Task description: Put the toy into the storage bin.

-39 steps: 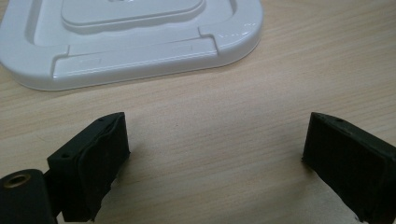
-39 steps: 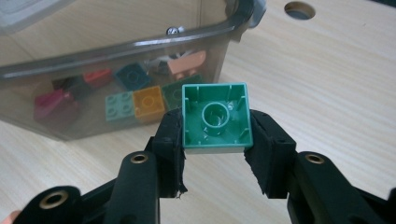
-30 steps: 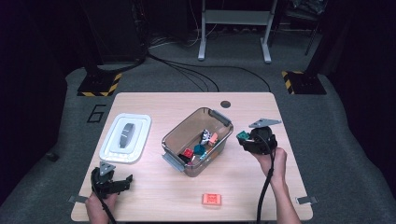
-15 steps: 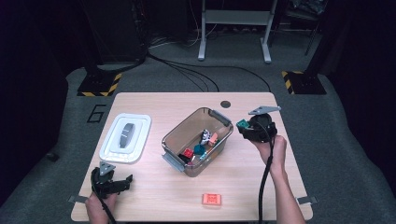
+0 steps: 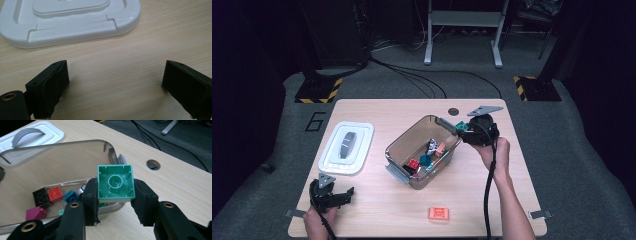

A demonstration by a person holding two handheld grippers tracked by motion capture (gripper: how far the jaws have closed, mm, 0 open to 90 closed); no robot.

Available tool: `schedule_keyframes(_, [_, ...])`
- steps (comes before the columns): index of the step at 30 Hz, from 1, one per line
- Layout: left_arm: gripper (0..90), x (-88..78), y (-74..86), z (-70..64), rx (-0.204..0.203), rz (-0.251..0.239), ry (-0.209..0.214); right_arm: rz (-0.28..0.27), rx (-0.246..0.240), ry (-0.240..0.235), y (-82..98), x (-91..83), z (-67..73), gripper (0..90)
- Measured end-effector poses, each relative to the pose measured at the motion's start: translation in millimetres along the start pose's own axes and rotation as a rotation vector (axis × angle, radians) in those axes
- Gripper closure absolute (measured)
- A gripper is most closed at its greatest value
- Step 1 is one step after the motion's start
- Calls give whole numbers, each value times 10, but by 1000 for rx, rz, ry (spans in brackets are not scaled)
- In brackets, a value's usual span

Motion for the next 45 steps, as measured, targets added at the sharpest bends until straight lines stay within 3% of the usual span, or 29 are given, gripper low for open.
schedule_keyframes(11, [68,1,0,-1,-1,0,1,5,-62,-81,-63,57,317,582])
schedule_keyframes(12, [68,0,0,0,0,1,2,10,-60,-105,-61,60,405,581])
schedule_keyframes(25, [68,0,0,1,0,1,1,49,-121,-207,70,81,871,581])
schedule_keyframes(35, [68,0,0,2,0,1,-1,103,-163,-257,225,82,1086,580])
schedule_keyframes(45, [68,2,-1,2,0,-1,-1,142,-191,-288,326,70,1164,576])
Point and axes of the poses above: each handheld gripper's, and its own axes: x roughly forward along the jaws, y roughly out of its underside, z roughly to its left, the point moved 8 cm from there along x, roughly forward along the jaws, and after that the axes turned 13 degrees about y, right-handed, at the moved point
